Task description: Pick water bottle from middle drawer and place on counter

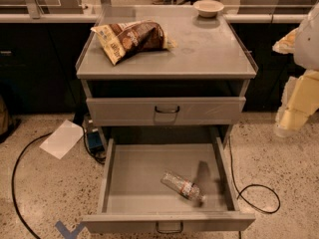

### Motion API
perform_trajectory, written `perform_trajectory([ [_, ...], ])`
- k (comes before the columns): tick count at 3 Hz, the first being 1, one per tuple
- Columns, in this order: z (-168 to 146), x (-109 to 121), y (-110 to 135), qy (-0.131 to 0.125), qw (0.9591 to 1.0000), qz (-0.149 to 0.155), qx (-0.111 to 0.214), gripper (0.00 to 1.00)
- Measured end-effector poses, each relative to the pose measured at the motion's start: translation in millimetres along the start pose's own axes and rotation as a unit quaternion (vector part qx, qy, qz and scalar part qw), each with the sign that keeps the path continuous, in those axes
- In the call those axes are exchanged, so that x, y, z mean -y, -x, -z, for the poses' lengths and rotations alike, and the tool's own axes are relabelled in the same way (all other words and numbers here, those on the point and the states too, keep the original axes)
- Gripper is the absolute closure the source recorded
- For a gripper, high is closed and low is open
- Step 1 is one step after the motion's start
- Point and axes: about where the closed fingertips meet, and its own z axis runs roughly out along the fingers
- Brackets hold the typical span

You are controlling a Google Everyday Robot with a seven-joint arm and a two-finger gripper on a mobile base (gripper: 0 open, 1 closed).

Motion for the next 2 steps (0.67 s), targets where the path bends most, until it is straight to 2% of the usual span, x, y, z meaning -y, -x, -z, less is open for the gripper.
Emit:
perform_trajectory([
  [1, -9, -2, 0, 0.002, 1.0, -0.002, 0.004, 0.0],
  [2, -40, -8, 6, 0.014, 0.9996, -0.008, 0.021, 0.0],
])
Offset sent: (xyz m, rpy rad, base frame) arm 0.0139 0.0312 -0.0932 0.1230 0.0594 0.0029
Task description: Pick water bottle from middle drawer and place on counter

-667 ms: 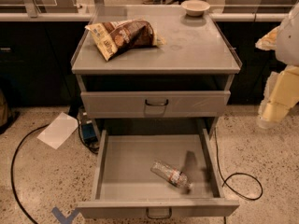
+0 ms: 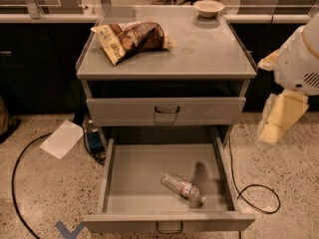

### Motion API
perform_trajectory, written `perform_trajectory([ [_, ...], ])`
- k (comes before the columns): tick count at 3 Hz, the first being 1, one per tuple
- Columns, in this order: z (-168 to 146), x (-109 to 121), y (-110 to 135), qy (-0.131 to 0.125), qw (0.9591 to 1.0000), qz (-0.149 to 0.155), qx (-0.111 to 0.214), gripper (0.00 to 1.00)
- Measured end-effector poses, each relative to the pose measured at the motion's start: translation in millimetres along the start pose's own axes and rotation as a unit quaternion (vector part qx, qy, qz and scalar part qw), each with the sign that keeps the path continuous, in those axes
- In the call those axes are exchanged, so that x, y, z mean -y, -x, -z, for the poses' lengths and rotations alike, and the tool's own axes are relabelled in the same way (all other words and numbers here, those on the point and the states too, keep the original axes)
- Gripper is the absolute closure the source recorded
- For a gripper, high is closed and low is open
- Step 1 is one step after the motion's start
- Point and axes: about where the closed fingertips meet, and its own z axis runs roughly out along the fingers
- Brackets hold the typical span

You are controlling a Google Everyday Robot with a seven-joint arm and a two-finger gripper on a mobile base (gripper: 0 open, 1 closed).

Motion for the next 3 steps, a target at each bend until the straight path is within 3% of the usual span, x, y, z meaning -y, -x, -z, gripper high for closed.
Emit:
perform_trajectory([
  [1, -49, -9, 3, 0.009, 0.9997, -0.01, 0.018, 0.0],
  [3, -163, -30, -26, 0.041, 0.9973, -0.059, 0.018, 0.0],
])
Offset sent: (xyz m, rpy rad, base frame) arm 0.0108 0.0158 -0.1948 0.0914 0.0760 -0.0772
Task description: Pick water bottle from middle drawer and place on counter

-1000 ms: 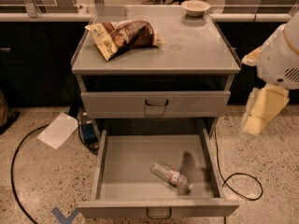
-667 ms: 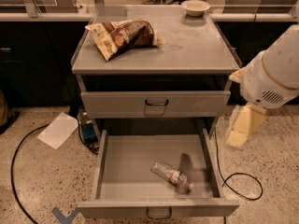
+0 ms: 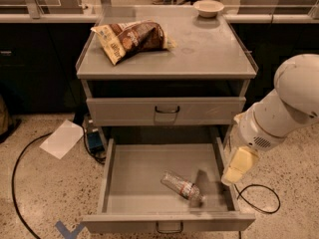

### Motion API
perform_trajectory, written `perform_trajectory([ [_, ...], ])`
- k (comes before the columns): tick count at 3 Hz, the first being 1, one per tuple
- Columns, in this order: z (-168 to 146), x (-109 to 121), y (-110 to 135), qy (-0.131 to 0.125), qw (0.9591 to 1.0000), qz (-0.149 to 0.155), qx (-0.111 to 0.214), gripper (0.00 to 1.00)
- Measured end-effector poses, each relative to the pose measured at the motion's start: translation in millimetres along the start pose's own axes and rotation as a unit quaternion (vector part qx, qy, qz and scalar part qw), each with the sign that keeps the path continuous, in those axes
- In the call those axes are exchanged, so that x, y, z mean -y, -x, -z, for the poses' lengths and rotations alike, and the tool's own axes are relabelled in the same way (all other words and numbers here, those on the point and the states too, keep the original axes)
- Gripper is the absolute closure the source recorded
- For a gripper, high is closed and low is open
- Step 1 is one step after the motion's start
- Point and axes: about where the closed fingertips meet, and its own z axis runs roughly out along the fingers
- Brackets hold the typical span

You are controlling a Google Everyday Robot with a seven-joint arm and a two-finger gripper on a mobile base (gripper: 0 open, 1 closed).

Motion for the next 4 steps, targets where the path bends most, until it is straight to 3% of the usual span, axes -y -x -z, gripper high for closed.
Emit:
perform_trajectory([
  [1, -1, -1, 0, -0.002, 1.0, -0.002, 0.002, 0.0],
  [2, -25, -7, -2, -0.001, 0.9999, -0.001, 0.011, 0.0],
  [4, -103, -7, 10, -0.008, 0.999, 0.006, 0.044, 0.0],
])
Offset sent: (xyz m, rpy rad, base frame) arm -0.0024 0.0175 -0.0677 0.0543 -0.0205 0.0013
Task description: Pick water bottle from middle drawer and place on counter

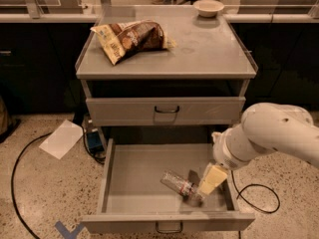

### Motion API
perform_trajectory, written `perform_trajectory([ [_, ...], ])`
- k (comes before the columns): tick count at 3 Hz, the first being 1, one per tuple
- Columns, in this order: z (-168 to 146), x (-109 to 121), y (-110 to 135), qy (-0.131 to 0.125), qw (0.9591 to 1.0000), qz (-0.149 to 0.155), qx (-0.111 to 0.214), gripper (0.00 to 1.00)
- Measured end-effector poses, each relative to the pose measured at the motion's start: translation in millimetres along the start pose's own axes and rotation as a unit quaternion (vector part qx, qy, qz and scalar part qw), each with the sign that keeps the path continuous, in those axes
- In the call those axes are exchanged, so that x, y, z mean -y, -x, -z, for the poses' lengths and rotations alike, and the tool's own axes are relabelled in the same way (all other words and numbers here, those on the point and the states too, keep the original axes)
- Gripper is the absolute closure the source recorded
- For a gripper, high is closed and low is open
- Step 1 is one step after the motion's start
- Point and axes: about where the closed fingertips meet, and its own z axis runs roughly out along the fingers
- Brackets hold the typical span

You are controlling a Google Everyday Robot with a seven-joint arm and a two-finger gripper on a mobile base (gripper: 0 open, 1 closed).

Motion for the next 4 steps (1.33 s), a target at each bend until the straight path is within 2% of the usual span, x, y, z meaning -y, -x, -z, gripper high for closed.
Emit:
perform_trajectory([
  [1, -37, 0, 5, -0.008, 0.9999, -0.011, 0.002, 0.0],
  [2, -72, -8, 3, 0.005, 0.999, -0.044, 0.009, 0.0],
  [3, -102, -21, -5, 0.029, 0.9963, -0.079, 0.016, 0.0],
  [4, -102, -21, -5, 0.03, 0.9964, -0.078, 0.016, 0.0],
])
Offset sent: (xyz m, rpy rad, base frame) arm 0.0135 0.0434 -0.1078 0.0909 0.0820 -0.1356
